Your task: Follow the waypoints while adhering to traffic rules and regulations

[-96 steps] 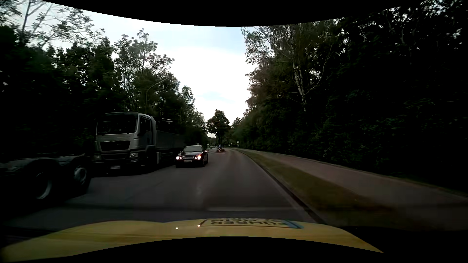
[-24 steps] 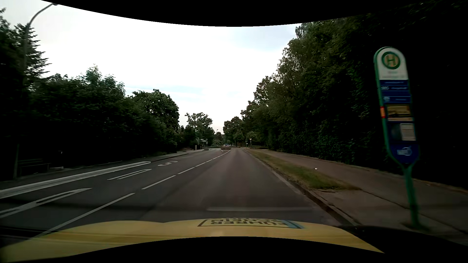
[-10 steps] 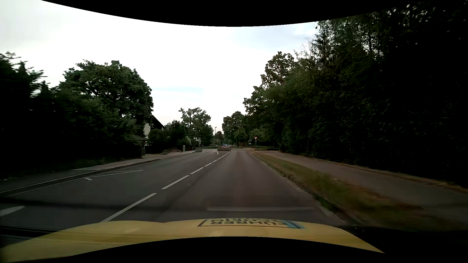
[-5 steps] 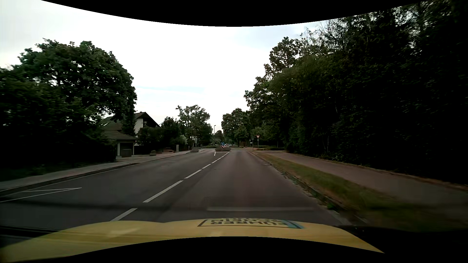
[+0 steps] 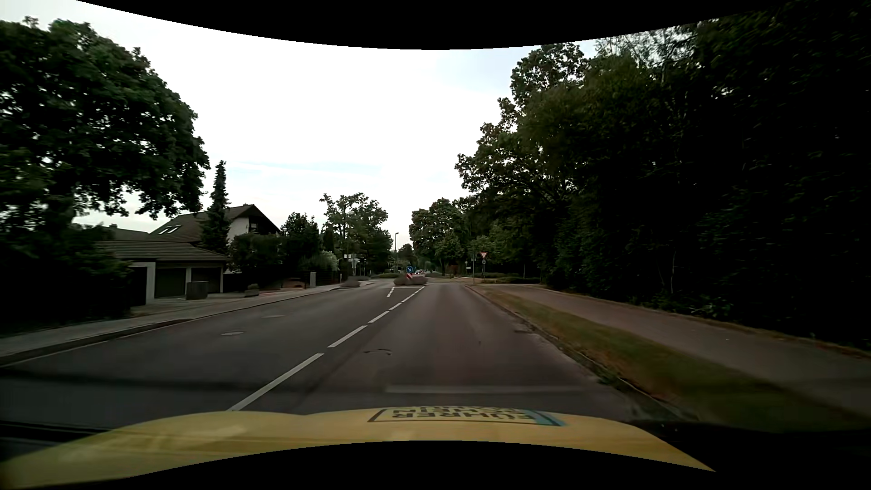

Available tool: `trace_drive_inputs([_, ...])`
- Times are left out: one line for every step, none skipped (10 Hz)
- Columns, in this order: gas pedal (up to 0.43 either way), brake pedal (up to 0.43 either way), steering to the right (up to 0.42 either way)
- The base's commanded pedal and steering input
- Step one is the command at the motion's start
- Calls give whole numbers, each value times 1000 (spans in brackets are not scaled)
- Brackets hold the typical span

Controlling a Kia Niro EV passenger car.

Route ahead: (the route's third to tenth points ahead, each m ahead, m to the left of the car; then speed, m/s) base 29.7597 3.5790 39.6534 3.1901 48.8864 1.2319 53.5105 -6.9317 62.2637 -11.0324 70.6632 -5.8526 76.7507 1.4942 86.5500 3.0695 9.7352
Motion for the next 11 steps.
trace_drive_inputs([0,0,1])
trace_drive_inputs([0,0,1])
trace_drive_inputs([0,0,1])
trace_drive_inputs([0,0,1])
trace_drive_inputs([0,0,1])
trace_drive_inputs([0,0,2])
trace_drive_inputs([0,0,1])
trace_drive_inputs([0,0,2])
trace_drive_inputs([0,0,1])
trace_drive_inputs([0,0,2])
trace_drive_inputs([0,0,0])
